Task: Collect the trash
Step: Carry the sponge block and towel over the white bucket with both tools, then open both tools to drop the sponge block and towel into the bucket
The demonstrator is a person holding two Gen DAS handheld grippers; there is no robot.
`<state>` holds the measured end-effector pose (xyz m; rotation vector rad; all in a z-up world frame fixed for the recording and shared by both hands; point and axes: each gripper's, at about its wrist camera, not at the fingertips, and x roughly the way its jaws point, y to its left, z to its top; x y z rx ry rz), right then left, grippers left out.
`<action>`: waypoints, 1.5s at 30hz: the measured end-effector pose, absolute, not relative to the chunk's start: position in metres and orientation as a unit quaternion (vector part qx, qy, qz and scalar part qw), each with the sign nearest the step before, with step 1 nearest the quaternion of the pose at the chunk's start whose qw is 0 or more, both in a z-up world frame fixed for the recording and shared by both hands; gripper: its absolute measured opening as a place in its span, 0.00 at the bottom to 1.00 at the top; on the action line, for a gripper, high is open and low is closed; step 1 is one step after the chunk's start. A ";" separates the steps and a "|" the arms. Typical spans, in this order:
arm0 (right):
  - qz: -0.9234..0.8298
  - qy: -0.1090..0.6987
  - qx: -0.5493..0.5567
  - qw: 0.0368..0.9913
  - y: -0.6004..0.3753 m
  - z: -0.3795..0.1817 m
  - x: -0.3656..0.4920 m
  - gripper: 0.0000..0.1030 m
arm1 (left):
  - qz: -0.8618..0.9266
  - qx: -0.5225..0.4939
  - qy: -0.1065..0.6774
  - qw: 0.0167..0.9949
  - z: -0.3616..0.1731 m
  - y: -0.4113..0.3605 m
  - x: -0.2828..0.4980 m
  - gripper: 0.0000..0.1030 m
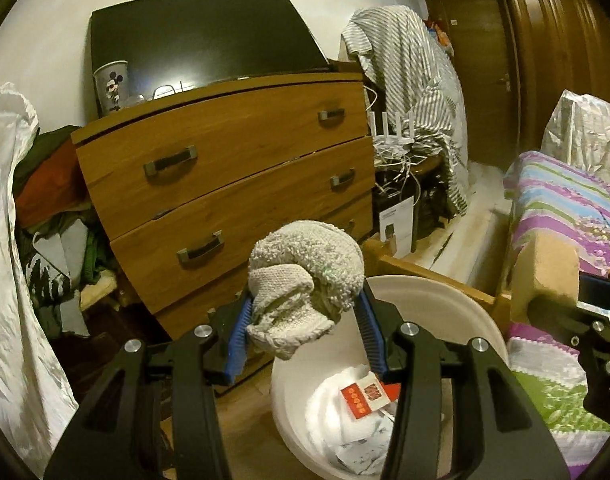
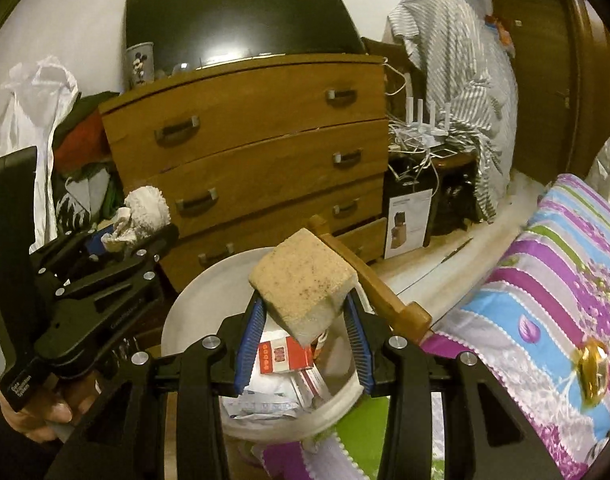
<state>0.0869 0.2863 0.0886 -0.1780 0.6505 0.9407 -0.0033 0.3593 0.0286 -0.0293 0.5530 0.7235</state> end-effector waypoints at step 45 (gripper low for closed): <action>0.450 0.316 -0.153 0.821 0.329 0.062 0.107 0.62 | 0.339 -0.031 0.302 0.890 -0.005 0.392 0.013 0.73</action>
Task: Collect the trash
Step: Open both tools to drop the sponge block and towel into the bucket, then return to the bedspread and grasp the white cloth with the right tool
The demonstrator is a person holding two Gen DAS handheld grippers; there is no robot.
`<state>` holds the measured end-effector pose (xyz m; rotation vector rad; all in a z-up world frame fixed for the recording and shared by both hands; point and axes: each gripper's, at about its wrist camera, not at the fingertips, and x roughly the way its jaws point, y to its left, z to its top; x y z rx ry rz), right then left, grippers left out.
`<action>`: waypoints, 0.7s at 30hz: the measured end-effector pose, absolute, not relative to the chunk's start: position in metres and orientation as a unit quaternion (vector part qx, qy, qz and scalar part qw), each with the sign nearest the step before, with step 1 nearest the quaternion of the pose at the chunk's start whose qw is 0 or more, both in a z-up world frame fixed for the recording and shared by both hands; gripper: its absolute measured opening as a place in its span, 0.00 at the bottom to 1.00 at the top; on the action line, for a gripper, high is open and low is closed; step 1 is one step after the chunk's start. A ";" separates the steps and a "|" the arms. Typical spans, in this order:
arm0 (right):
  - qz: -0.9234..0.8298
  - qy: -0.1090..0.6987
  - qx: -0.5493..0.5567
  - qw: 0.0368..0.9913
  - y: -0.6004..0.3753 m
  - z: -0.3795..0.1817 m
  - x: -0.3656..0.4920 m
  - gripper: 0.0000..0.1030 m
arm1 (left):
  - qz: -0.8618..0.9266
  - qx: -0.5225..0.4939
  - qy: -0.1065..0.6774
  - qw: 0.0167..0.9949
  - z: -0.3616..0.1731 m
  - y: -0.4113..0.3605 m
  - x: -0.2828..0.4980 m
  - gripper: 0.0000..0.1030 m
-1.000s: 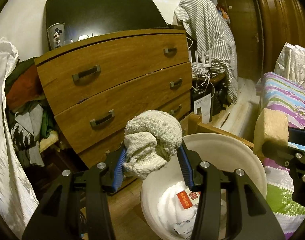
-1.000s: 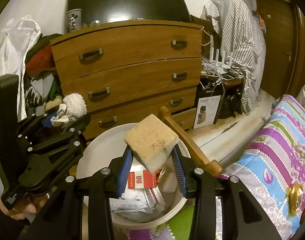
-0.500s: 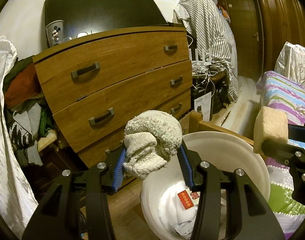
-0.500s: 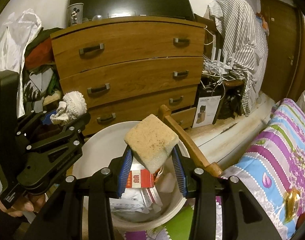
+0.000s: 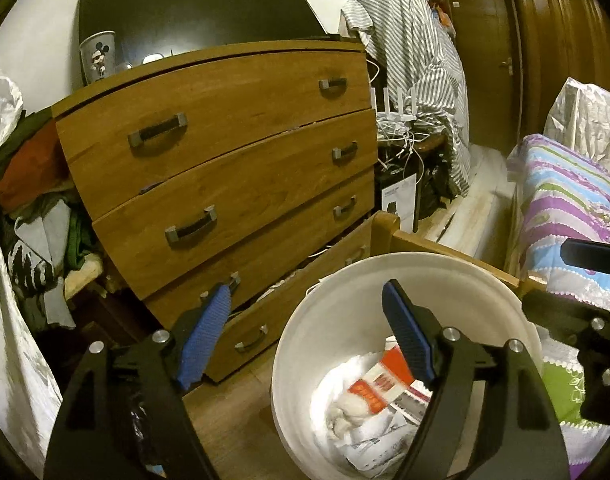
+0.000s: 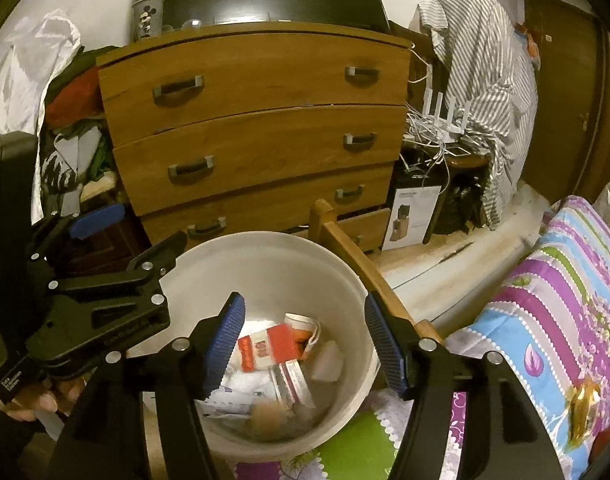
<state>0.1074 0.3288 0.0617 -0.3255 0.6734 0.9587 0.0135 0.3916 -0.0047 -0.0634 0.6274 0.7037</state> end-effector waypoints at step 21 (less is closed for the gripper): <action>0.399 0.276 -0.118 0.866 0.278 0.065 0.095 0.64 | 0.290 -0.076 0.275 0.914 0.005 0.384 -0.003 0.73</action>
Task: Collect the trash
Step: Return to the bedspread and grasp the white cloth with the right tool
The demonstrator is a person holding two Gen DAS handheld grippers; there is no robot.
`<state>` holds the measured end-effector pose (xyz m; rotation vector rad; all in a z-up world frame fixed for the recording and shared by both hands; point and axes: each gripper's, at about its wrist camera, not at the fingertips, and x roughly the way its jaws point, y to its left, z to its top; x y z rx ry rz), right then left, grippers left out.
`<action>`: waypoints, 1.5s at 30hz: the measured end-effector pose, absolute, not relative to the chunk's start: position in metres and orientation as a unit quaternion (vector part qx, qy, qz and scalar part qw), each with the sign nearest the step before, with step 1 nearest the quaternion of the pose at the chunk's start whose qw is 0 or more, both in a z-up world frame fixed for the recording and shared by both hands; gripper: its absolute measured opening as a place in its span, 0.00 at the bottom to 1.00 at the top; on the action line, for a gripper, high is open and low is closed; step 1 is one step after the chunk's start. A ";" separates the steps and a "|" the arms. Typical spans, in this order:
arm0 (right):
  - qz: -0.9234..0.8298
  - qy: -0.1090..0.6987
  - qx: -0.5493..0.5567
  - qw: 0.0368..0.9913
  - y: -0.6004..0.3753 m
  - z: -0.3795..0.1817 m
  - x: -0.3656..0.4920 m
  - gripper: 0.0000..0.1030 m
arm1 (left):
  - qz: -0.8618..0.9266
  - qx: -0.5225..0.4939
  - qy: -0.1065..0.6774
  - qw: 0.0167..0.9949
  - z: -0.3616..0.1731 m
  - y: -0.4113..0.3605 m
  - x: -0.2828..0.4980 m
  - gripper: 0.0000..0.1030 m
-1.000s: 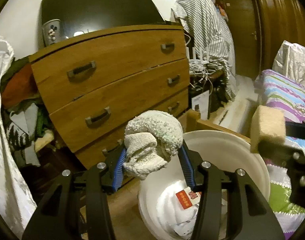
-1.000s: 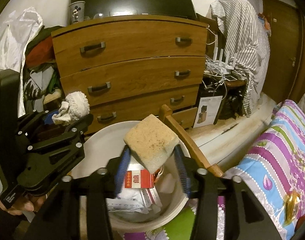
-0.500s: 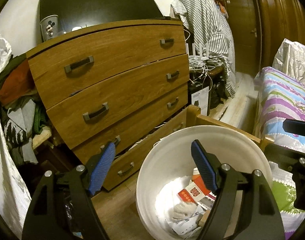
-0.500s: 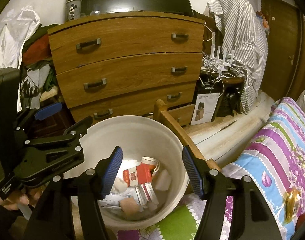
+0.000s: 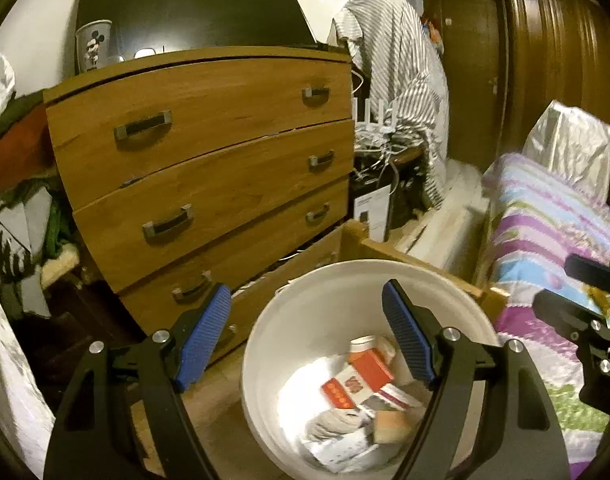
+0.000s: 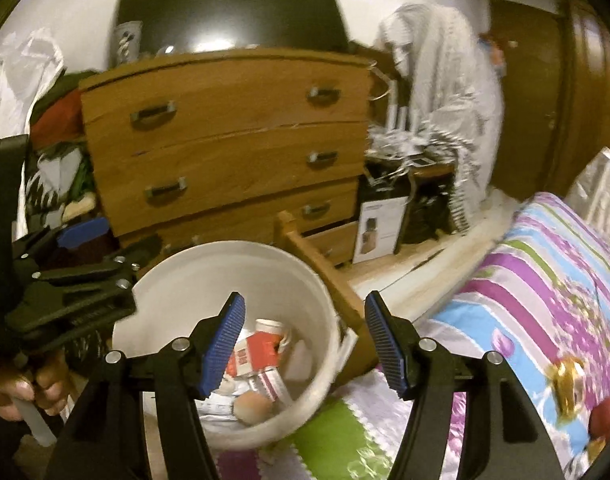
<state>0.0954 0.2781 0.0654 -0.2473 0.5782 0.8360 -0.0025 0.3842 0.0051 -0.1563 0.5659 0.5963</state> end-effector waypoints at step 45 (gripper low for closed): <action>0.115 0.363 0.042 0.924 -0.262 -0.069 0.082 0.78 | -0.031 -0.030 0.410 0.911 -0.090 0.046 0.039 0.86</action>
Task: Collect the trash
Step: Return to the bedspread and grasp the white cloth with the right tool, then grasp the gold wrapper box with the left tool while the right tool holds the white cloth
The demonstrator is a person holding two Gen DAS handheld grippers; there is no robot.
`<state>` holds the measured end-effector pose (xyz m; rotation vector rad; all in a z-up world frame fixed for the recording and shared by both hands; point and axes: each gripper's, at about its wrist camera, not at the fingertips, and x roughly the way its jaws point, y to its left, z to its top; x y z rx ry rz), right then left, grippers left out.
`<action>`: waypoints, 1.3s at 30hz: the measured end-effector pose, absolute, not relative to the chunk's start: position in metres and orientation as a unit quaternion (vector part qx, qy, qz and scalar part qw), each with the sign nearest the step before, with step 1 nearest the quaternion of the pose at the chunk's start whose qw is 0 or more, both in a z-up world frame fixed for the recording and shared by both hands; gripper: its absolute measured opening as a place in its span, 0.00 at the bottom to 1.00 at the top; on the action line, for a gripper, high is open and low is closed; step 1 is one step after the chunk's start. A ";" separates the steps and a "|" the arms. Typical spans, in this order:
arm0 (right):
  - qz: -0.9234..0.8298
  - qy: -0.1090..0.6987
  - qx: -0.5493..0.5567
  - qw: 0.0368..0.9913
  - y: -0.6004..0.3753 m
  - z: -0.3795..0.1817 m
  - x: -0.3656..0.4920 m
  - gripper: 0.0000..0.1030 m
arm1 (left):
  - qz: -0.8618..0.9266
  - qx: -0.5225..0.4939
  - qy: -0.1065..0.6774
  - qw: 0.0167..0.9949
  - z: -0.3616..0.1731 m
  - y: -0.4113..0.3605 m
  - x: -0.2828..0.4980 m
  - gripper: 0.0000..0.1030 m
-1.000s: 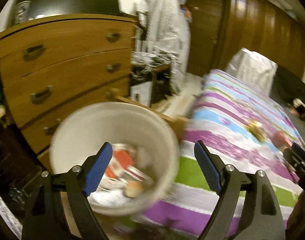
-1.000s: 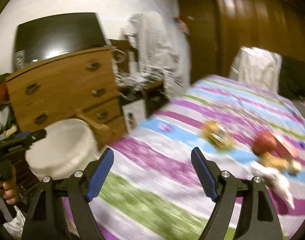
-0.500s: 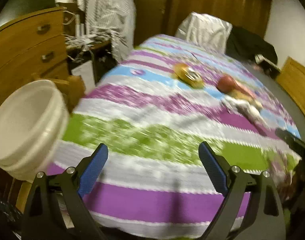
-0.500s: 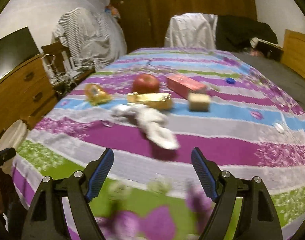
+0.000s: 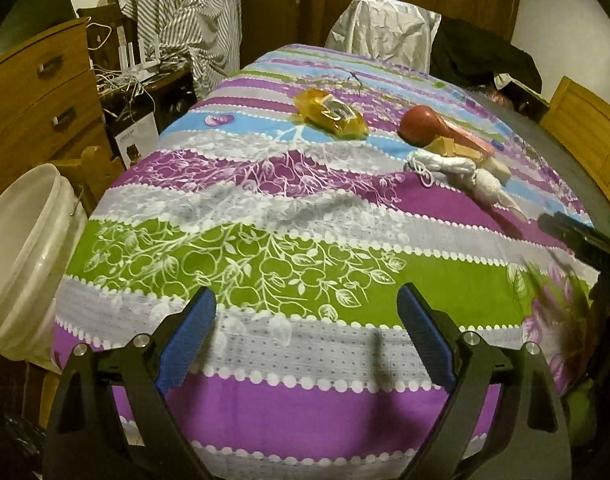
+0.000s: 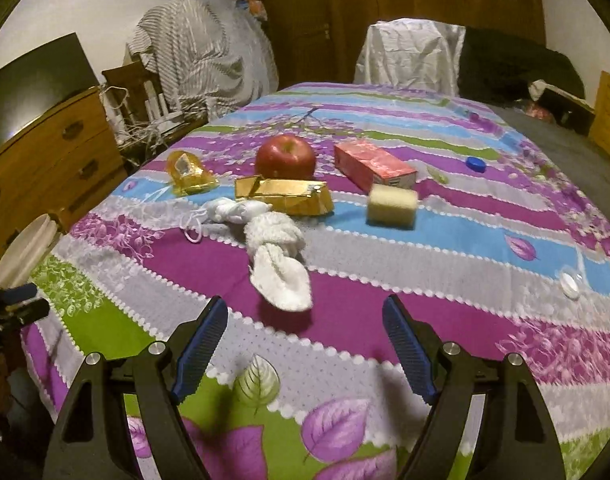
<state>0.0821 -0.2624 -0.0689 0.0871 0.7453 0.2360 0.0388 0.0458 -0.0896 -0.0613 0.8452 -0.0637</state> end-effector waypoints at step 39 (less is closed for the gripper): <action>0.104 0.356 0.206 0.906 -0.331 -0.121 0.046 0.14 | -0.310 0.181 0.379 0.853 -0.048 -0.144 0.190 0.86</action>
